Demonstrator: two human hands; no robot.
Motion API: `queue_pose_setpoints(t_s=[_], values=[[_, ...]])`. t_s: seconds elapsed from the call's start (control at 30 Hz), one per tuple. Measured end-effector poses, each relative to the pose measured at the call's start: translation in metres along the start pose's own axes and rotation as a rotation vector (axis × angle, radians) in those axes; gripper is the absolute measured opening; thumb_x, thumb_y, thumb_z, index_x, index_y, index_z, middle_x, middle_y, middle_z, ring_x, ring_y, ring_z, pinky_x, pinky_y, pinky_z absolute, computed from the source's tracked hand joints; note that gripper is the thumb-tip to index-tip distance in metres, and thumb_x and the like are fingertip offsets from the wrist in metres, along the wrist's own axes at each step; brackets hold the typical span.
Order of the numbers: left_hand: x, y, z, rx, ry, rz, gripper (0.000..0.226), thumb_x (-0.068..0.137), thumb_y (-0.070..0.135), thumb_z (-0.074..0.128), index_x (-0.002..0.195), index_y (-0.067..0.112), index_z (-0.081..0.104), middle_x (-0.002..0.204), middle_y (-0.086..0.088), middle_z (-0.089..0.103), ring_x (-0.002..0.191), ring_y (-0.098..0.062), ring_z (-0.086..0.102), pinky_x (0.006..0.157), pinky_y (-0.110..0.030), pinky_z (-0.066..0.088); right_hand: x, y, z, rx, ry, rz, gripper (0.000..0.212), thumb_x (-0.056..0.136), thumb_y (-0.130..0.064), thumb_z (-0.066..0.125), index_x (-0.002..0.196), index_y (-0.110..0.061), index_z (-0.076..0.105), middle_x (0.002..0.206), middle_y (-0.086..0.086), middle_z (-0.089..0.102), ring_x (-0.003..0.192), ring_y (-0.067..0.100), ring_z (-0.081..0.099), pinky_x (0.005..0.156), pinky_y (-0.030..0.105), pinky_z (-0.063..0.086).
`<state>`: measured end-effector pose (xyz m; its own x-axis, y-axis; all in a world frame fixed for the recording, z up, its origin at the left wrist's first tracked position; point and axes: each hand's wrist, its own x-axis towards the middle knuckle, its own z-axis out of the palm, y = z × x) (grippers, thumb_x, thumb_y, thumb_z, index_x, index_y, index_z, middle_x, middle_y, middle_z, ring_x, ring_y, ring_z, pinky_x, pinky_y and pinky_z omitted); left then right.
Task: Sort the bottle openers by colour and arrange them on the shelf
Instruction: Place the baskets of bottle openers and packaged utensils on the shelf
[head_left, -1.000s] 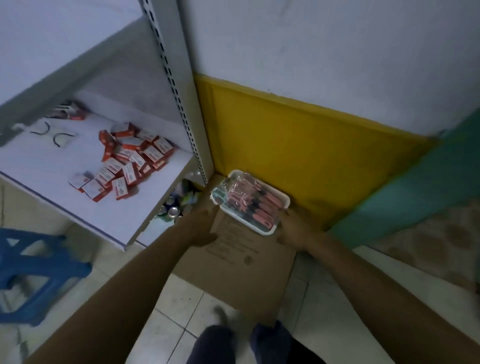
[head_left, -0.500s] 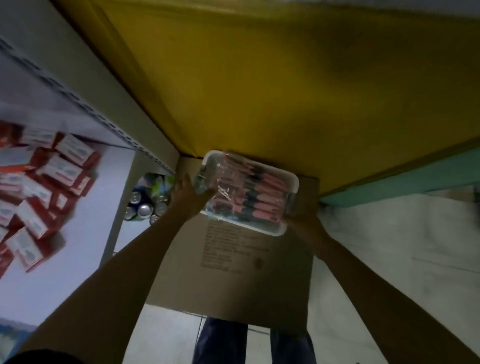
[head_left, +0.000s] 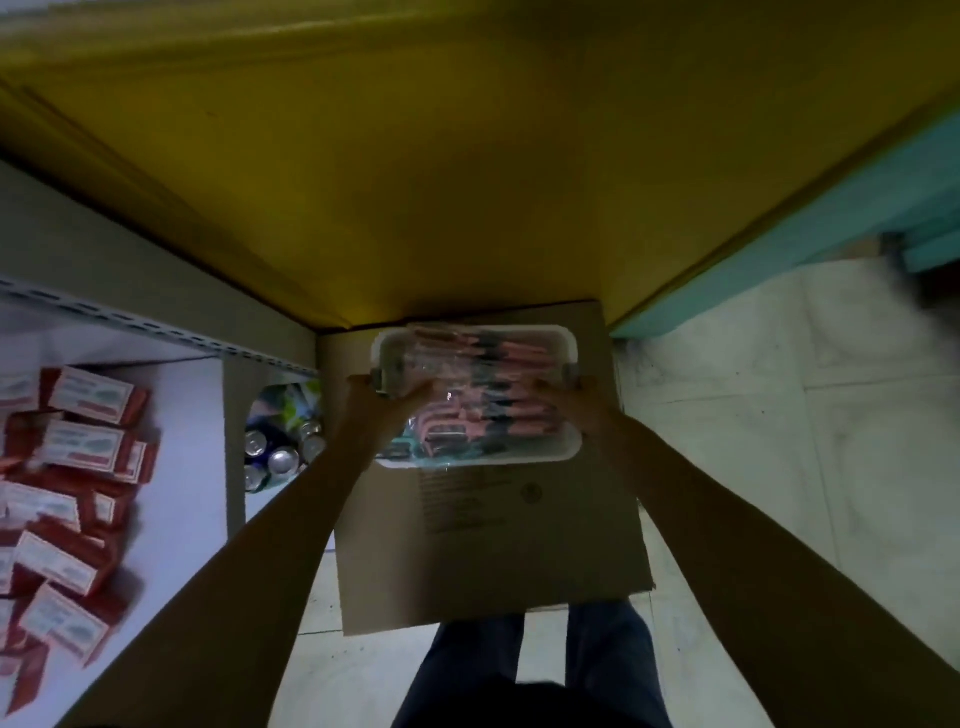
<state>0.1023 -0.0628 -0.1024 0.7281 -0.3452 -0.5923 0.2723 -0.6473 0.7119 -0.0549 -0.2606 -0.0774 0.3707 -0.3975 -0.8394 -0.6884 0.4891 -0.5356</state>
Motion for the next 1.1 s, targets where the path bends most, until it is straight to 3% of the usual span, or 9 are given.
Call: queue_pose_setpoints(t_s=[0.1,0.2,0.27,0.43,0.67,0.73,0.8,0.87,1.1], values=[[-0.03,0.007,0.011,0.07,-0.105,-0.03,0.053,0.036,0.058,0.079,0.069,0.018,0.065,0.06,0.006,0.068,0.05,-0.001,0.063,0.044,-0.012,0.045,-0.034,0.024,-0.014,0.054,0.025,0.014,0.024,0.078,-0.025,0.076,0.088,-0.017,0.056,0.085,0.001,0.068,0.072,0.012,0.071,0.054,0.025,0.055],[-0.06,0.02,0.034,0.204,-0.213,0.004,0.079,0.035,0.064,0.086,0.088,0.007,0.068,0.08,-0.005,0.071,0.071,-0.018,0.069,0.06,-0.028,0.056,-0.079,0.055,-0.035,0.061,0.16,0.062,0.026,0.081,-0.026,0.075,0.092,-0.013,0.055,0.082,0.001,0.063,0.066,0.005,0.069,0.054,0.02,0.055],[-0.082,0.027,0.056,0.23,-0.289,0.095,0.076,0.039,0.064,0.082,0.091,0.01,0.069,0.085,-0.004,0.072,0.077,-0.019,0.07,0.067,-0.034,0.058,-0.104,0.08,-0.05,0.086,0.223,0.132,0.048,0.081,-0.032,0.074,0.113,-0.002,0.052,0.099,0.009,0.06,0.085,0.018,0.066,0.073,0.029,0.056],[-0.148,0.044,0.122,0.357,-0.539,0.252,0.063,0.047,0.064,0.08,0.085,0.015,0.067,0.076,0.003,0.072,0.065,-0.004,0.069,0.054,-0.017,0.052,-0.174,0.148,-0.098,0.136,0.486,0.25,0.095,0.073,-0.052,0.074,0.142,-0.005,0.028,0.137,0.019,0.042,0.126,0.036,0.045,0.103,0.05,0.042],[-0.241,0.042,0.214,0.454,-0.763,0.336,0.041,0.053,0.041,0.087,0.078,0.018,0.066,0.069,0.008,0.069,0.067,-0.008,0.067,0.057,-0.012,0.052,-0.265,0.247,-0.139,0.522,0.767,0.314,0.107,0.061,-0.052,0.083,0.137,0.002,0.03,0.134,0.019,0.043,0.124,0.034,0.047,0.101,0.047,0.045],[-0.28,0.035,0.241,0.585,-0.839,0.283,0.064,0.049,0.047,0.088,0.097,0.01,0.066,0.087,-0.003,0.072,0.083,-0.024,0.068,0.072,-0.028,0.057,-0.298,0.288,-0.143,0.672,0.85,0.326,0.1,0.06,-0.052,0.083,0.132,0.002,0.038,0.128,0.018,0.051,0.117,0.034,0.053,0.097,0.047,0.048],[-0.314,0.026,0.258,0.65,-0.869,0.352,0.086,0.035,0.063,0.086,0.1,0.011,0.066,0.086,-0.006,0.073,0.076,-0.021,0.072,0.064,-0.034,0.059,-0.323,0.326,-0.141,0.793,0.93,0.333,0.094,0.058,-0.053,0.084,0.124,0.001,0.046,0.12,0.018,0.058,0.11,0.034,0.058,0.092,0.047,0.051],[-0.357,0.006,0.276,0.719,-0.893,0.44,0.085,0.026,0.069,0.083,0.09,0.015,0.069,0.076,-0.002,0.073,0.065,-0.014,0.071,0.059,-0.035,0.06,-0.352,0.37,-0.138,0.9,0.997,0.373,0.092,0.057,-0.053,0.085,0.122,0.0,0.047,0.118,0.016,0.058,0.108,0.033,0.059,0.09,0.046,0.052],[-0.513,-0.076,0.341,1.14,-0.907,0.62,0.107,0.03,0.082,0.067,0.113,0.015,0.053,0.107,-0.004,0.063,0.095,-0.027,0.063,0.086,-0.046,0.05,-0.451,0.519,-0.135,1.19,1.085,0.471,0.077,0.057,-0.05,0.085,0.108,-0.001,0.055,0.104,0.015,0.067,0.091,0.03,0.067,0.082,0.045,0.057]])
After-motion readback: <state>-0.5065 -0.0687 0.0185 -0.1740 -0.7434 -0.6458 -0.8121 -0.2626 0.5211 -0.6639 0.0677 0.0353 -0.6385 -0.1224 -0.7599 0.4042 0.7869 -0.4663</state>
